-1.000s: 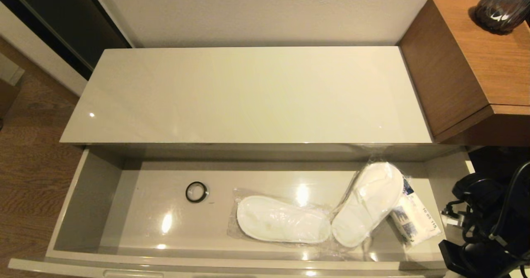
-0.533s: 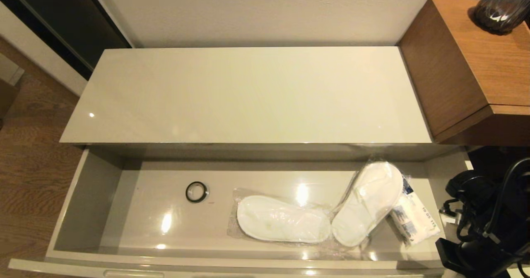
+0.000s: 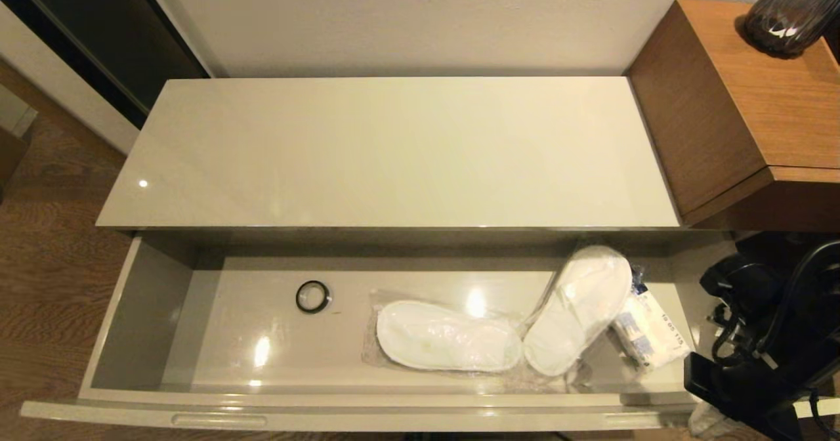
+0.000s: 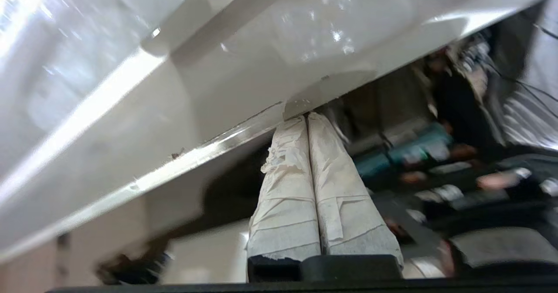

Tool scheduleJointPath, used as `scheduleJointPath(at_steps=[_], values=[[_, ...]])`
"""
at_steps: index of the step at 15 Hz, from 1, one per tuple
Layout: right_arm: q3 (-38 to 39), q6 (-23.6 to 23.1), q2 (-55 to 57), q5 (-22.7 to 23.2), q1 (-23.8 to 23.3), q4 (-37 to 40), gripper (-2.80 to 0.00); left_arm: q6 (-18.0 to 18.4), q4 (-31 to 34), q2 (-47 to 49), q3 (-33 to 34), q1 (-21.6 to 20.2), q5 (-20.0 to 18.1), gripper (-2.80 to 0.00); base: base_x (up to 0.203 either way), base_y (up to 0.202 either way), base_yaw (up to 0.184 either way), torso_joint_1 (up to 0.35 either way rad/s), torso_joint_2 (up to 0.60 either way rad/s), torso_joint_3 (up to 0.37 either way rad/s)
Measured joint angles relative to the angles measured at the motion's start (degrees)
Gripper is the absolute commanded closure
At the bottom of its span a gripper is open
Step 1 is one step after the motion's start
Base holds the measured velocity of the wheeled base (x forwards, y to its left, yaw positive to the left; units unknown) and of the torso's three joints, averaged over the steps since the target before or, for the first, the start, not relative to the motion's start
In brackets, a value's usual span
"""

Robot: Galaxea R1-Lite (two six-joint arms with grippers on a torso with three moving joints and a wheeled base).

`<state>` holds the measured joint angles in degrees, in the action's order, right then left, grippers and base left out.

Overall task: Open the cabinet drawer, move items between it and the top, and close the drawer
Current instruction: Close the drawer

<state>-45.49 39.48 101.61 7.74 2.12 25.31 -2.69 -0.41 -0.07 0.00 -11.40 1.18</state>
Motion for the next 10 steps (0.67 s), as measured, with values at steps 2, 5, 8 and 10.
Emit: scheduleJointPath(at_steps=[2, 5, 8, 10], values=[[-0.8, 1.1, -0.9, -1.0, 0.0, -2.2, 0.0, 0.0, 0.0, 0.0, 0.0, 0.0, 0.0, 0.0, 0.0, 0.0, 0.0, 0.0, 0.0, 0.0], [-2.4, 2.3, -3.0, -1.8, -0.1, -3.9, 0.0, 0.0, 0.0, 0.0, 0.0, 0.0, 0.0, 0.0, 0.0, 0.0, 0.0, 0.0, 0.0, 0.0], [-6.0, 5.1, -5.8, -3.5, -0.1, -3.2, 0.0, 0.0, 0.0, 0.0, 0.0, 0.0, 0.0, 0.0, 0.0, 0.0, 0.0, 0.0, 0.0, 0.0], [-9.1, 6.3, -8.1, -6.2, -0.1, -1.9, 0.0, 0.0, 0.0, 0.0, 0.0, 0.0, 0.0, 0.0, 0.0, 0.0, 0.0, 0.0, 0.0, 0.0]])
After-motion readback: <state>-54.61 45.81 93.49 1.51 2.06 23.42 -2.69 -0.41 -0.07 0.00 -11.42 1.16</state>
